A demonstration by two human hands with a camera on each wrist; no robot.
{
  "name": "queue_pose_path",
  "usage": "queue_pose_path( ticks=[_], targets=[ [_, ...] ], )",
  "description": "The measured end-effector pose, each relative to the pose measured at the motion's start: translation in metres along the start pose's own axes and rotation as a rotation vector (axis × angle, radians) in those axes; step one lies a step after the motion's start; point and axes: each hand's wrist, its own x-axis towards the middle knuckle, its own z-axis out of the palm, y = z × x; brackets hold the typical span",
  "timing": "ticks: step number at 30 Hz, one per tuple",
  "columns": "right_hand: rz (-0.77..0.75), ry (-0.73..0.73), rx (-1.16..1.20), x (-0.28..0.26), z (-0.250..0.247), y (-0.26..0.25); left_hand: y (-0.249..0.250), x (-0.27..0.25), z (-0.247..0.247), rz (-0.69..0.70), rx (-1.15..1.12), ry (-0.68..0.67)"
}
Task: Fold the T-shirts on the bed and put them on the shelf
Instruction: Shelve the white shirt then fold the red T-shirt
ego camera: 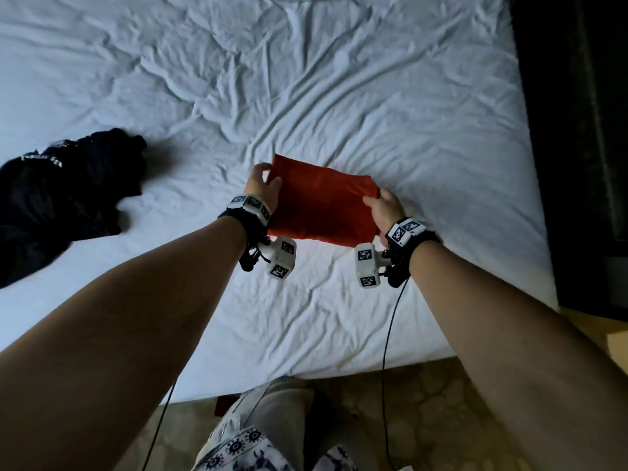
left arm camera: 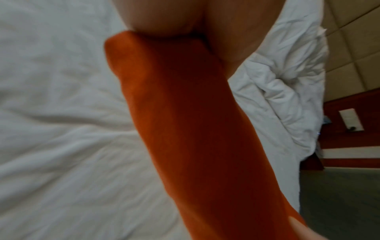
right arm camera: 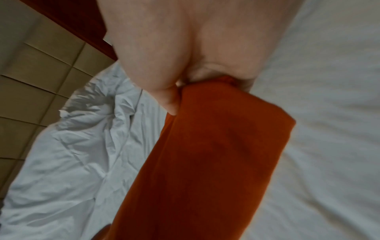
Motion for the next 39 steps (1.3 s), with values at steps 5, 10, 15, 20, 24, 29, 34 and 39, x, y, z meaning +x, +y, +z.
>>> queue_pose_path(
  ticks=[5, 10, 15, 20, 24, 29, 34, 39],
  targets=[
    [-0.107, 0.053, 0.053, -0.087, -0.056, -0.024, 0.048, -0.059, 0.001, 0.208, 0.089, -0.093],
    [-0.241, 0.133, 0.086, -0.164, -0.132, -0.027, 0.105, -0.140, 0.021, 0.344, 0.135, -0.151],
    [-0.292, 0.249, 0.148, -0.243, -0.222, -0.022, 0.174, -0.233, 0.053, 0.512, 0.132, -0.199],
    [-0.322, 0.381, 0.255, -0.325, -0.317, -0.011, 0.241, -0.337, 0.089, 0.684, 0.093, -0.274],
    [-0.382, 0.465, 0.335, -0.391, -0.395, -0.001, 0.294, -0.418, 0.124, 0.852, 0.119, -0.324],
    [-0.431, 0.592, 0.430, -0.464, -0.489, 0.024, 0.349, -0.511, 0.180, 0.977, 0.059, -0.417],
    [-0.496, 0.739, 0.567, -0.541, -0.567, 0.045, 0.401, -0.608, 0.239, 1.174, 0.190, -0.513],
    [-0.535, 0.876, 0.723, -0.599, -0.640, 0.075, 0.447, -0.690, 0.312, 1.296, 0.276, -0.604]
  ],
)
